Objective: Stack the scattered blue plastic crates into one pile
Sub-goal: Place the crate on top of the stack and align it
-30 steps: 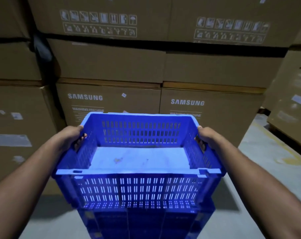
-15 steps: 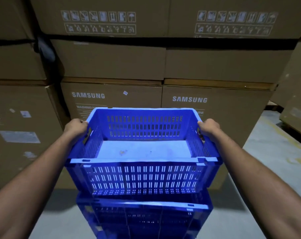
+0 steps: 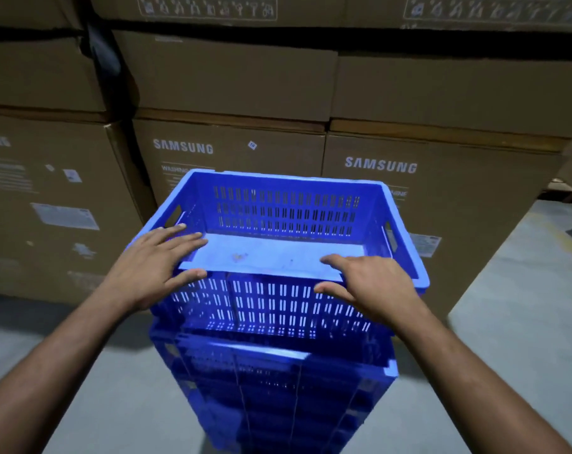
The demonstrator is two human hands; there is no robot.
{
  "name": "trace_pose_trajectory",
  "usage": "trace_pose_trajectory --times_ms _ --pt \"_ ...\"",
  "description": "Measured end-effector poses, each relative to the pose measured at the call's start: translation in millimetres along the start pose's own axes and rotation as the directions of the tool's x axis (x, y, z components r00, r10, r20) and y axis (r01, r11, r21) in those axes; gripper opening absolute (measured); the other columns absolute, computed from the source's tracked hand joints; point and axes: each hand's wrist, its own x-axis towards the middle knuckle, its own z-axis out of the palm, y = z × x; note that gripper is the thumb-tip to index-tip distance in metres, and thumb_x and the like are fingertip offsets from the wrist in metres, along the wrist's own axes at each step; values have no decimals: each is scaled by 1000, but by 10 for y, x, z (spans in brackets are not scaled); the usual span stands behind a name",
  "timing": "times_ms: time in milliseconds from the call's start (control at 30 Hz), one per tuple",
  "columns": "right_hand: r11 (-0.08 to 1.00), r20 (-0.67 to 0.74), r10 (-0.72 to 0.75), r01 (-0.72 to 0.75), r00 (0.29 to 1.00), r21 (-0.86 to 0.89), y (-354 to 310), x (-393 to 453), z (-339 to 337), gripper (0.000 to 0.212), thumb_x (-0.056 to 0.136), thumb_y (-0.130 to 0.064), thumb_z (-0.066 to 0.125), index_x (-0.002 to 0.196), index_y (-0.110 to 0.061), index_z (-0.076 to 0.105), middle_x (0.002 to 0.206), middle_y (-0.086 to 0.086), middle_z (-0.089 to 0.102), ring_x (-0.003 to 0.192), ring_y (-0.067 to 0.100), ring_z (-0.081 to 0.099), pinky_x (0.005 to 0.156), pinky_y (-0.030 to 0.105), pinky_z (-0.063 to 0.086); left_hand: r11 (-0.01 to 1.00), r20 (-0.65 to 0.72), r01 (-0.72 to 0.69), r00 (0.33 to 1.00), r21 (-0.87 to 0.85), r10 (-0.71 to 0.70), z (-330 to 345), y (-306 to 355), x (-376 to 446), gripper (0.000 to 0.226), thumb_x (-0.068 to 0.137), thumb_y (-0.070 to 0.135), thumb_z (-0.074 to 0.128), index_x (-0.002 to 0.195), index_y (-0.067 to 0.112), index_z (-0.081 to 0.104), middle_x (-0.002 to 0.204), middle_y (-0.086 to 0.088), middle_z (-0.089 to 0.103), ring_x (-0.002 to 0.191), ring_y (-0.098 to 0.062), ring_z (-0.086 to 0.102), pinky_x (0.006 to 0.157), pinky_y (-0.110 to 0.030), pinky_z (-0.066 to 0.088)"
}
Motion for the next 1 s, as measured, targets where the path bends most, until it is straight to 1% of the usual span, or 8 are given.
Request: trace_pose_trajectory --times_ms 67,200,333,467,600,733,833,1000 --pt "998 -32 -1 -1 1000 -60 10 43 16 84 80 -84 13 141 -34 44 100 -5 72 93 21 68 55 33 36 999 13 -14 1000 30 13 11 -8 89 97 81 89 19 153 27 37 156 7 41 148 -16 28 117 -37 25" --pt "997 -167 66 -73 984 -35 -87 -7 102 97 75 -85 -4 134 -31 50 88 -5 72 79 21 68 45 30 24 994 25 110 994 -16 -109 5 0 202 110 72 95 13 158 28 21 162 8 26 148 -14 28 112 -36 34" --pt "983 -190 137 -156 972 -93 -128 76 133 104 68 -89 -4 136 -33 52 98 -4 74 87 22 70 52 31 32 988 61 155 986 10 -155 -27 104 142 101 78 86 27 158 25 18 163 7 24 142 -27 39 108 -42 40" --pt "973 -179 199 -216 964 -80 -172 99 100 118 58 -91 -13 134 -33 55 89 -2 73 81 22 69 51 30 33 984 32 179 983 21 -179 17 93 110 96 82 84 30 152 19 27 155 2 42 130 -32 50 94 -44 49" --pt "958 -168 246 -266 955 -107 -304 -19 89 112 61 -89 -9 134 -33 55 92 -1 73 83 22 69 51 31 34 990 43 143 989 4 -143 63 -36 215 96 79 86 32 147 18 33 146 0 52 125 -34 54 89 -47 50" --pt "953 -102 271 -282 957 -108 -339 -67 46 99 70 -92 5 134 -34 54 96 0 73 89 25 68 57 33 39 993 20 120 993 -12 -120 40 -21 175 105 72 90 23 144 15 37 144 -4 54 127 -37 52 98 -49 48" --pt "955 -40 277 -280 960 -98 -302 -14 -31 95 69 -90 13 133 -34 56 94 -1 73 91 24 68 61 35 45 991 -17 132 991 -8 -132 -29 93 38 104 76 88 24 143 10 39 137 -8 58 123 -34 54 99 -46 45" --pt "950 -29 283 -285 959 -127 -319 -15 -41 97 69 -89 12 135 -31 54 84 -2 70 84 22 68 62 35 49 986 -1 168 986 -3 -168 -64 53 56 116 60 96 9 137 16 44 121 -6 67 108 -33 60 82 -44 52"
